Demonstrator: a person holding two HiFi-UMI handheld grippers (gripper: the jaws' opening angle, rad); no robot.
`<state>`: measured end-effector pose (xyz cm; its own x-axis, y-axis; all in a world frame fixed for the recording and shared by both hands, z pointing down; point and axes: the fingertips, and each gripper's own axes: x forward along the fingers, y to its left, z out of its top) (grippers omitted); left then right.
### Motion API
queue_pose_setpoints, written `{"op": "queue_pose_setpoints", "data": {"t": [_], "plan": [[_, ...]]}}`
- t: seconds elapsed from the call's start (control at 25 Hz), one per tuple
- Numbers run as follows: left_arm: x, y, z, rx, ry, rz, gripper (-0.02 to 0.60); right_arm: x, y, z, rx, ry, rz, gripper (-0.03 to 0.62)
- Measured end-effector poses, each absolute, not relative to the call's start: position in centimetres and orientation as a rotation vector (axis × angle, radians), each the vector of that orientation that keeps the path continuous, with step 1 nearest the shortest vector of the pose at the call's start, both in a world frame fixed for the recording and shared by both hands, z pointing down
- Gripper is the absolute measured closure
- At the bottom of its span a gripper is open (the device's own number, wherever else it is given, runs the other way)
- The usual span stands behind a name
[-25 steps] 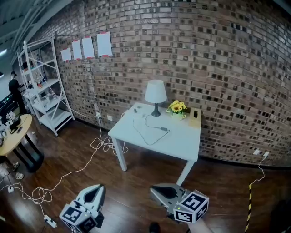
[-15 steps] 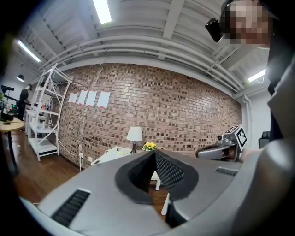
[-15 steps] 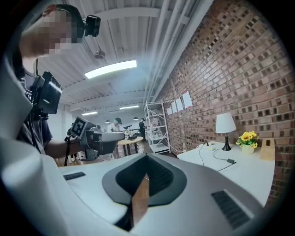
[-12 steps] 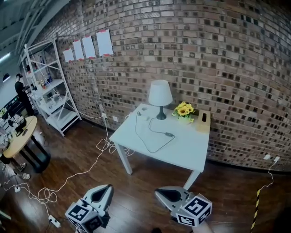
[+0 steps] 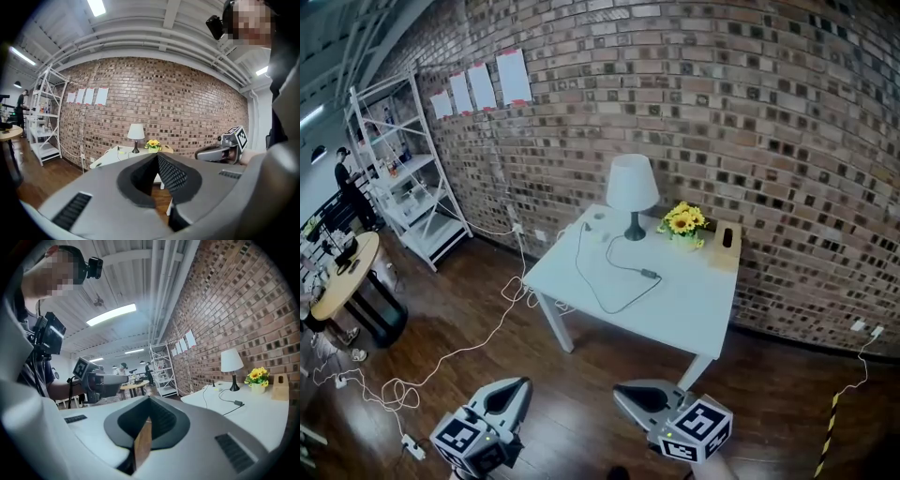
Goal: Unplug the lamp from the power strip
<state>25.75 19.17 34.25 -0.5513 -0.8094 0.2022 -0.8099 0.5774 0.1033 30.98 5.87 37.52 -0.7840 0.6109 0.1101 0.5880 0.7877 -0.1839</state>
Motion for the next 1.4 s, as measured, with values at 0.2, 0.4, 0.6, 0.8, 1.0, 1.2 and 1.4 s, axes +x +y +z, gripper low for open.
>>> {"op": "queue_pose_setpoints", "data": {"t": [0.2, 0.4, 0.6, 0.8, 1.0, 1.2, 1.4], "plan": [[25.0, 19.0, 34.7, 1.338, -2.575, -0.005, 0.568, 30.7, 7.0, 38.2, -0.986, -2.780, 0.224, 0.606], [24.4, 18.7, 34.6, 1.371, -2.571, 0.020, 0.568, 30.2, 7.5, 38.4, -0.972, -2.765, 0.215, 0.606], [22.5, 19.0, 35.1, 1.408, -2.560, -0.033, 0.568, 29.5, 8.7, 38.1, -0.961, -2.749, 0.290, 0.608], [20.0, 18.7, 35.7, 1.497, -2.521, -0.082, 0.568, 27.5, 9.4, 38.4, -0.888, -2.753, 0.232, 0.606], [16.6, 19.6, 35.5, 1.566, -2.483, -0.089, 0.568, 24.0, 10.5, 37.7, -0.816, -2.765, 0.216, 0.608], [12.7, 21.4, 35.3, 1.598, -2.459, -0.119, 0.568, 20.6, 12.7, 37.1, -0.772, -2.764, 0.184, 0.608], [9.9, 22.5, 35.3, 1.638, -2.443, -0.114, 0.568, 17.8, 14.9, 36.7, -0.758, -2.758, 0.116, 0.606]]}}
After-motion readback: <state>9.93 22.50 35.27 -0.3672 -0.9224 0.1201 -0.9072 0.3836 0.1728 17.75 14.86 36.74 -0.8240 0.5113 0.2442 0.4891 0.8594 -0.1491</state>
